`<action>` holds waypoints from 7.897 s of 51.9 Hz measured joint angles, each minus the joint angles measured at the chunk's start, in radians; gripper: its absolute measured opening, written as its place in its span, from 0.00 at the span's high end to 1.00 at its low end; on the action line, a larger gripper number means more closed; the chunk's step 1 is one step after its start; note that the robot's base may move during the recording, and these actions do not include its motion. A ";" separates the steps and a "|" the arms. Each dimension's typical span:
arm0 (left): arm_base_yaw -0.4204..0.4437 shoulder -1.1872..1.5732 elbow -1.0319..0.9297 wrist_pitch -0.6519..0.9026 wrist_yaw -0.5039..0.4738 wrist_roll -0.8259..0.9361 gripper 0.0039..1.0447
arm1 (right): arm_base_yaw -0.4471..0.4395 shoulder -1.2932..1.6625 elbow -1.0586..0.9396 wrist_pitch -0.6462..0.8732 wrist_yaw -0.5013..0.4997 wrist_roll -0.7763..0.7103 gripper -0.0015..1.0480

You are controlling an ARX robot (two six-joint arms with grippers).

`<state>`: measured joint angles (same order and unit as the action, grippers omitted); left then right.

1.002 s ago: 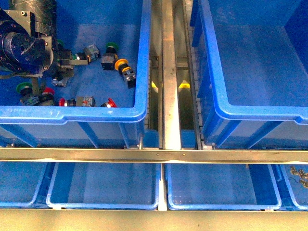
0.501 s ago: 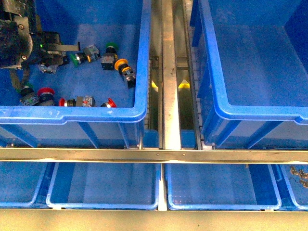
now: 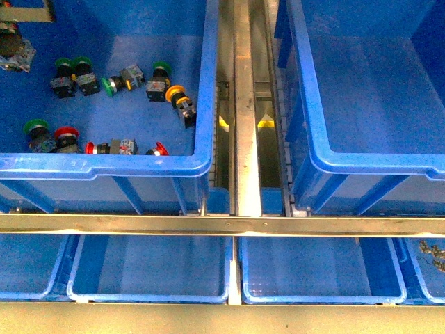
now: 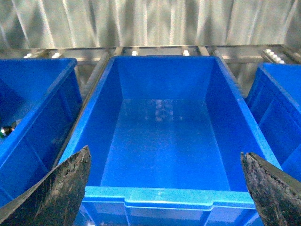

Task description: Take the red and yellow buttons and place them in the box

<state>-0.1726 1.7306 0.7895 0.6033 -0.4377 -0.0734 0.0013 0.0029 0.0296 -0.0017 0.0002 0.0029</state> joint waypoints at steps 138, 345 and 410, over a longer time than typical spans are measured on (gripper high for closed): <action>-0.048 -0.027 -0.193 0.542 1.062 -0.909 0.68 | 0.000 -0.001 0.000 0.000 0.000 0.000 0.07; -0.266 0.173 0.085 0.652 1.115 -1.181 0.69 | 0.410 1.492 0.478 1.139 -0.018 1.275 0.60; -0.041 -0.436 -0.090 0.137 0.661 -0.547 0.08 | 0.347 1.265 0.429 0.893 0.146 1.067 0.66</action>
<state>-0.2134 1.2942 0.6998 0.7399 0.2230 -0.6209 0.3481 1.2675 0.4583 0.8917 0.1463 1.0695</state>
